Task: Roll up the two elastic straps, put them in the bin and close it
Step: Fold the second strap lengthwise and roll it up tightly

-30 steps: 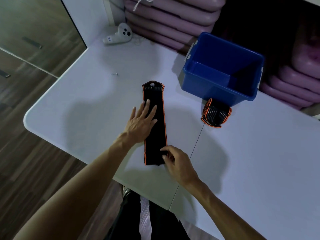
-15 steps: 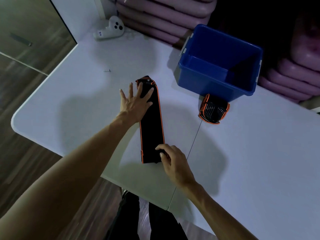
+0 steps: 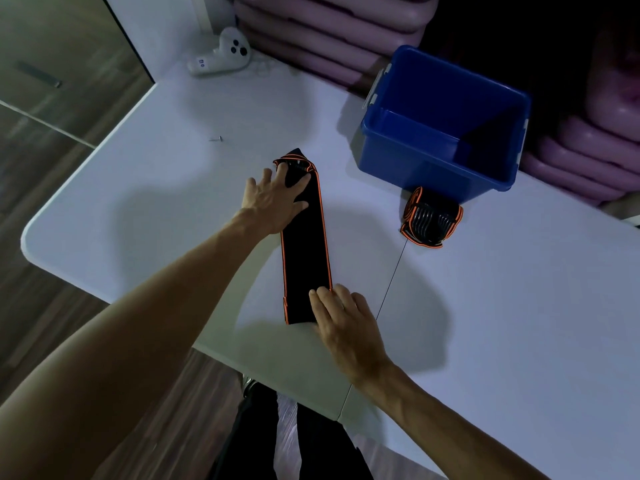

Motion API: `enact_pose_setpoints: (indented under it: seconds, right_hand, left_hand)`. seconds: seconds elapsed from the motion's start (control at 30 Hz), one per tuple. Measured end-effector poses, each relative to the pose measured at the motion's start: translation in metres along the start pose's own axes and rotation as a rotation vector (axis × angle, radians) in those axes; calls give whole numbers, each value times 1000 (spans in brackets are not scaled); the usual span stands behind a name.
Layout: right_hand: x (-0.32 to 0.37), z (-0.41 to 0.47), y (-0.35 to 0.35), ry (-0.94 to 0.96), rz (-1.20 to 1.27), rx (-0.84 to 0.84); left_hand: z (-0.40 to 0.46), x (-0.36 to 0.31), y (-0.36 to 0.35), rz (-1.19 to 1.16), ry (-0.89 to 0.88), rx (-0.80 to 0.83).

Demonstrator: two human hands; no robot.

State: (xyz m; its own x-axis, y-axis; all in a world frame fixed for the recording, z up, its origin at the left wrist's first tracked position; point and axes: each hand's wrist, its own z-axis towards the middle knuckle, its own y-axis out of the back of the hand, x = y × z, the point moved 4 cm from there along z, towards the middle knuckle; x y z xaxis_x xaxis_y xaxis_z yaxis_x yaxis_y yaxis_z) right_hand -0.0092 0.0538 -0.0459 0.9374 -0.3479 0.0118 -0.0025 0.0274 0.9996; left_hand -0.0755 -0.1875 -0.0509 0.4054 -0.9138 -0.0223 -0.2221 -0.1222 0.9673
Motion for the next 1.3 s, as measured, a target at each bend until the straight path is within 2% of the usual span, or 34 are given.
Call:
enact_pose_setpoints:
  seconds: [0.1, 0.23, 0.37, 0.53, 0.67, 0.8, 0.97, 1.13, 1.23, 1.3]
  right_hand:
    - [-6, 3, 0, 86, 56, -77]
    - [-16, 15, 3, 123, 143, -77]
    - [-19, 34, 6, 40, 291, 37]
    - [-28, 55, -2, -54, 352, 84]
    - [-30, 63, -8, -70, 290, 88]
    - [-23, 59, -8, -212, 384, 19]
    - [-18, 55, -3, -286, 218, -127]
    - [-20, 39, -2, -126, 95, -70]
    - [-26, 42, -5, -92, -21, -72]
    - [-33, 47, -5, -37, -4, -90]
  left_hand:
    - [3, 8, 5, -39, -54, -2]
    - [12, 25, 14, -115, -126, -9]
    - [17, 28, 19, -148, -145, 4]
    - [17, 32, 17, -192, -147, 2]
    - [17, 32, 16, -217, -144, -1]
    - [17, 33, 14, -214, -143, -1]
    - [16, 34, 16, -226, -154, 3]
    - [20, 39, 21, -244, -173, -18]
    - [25, 39, 24, -244, -186, -8]
    - [27, 40, 26, -244, -189, -6]
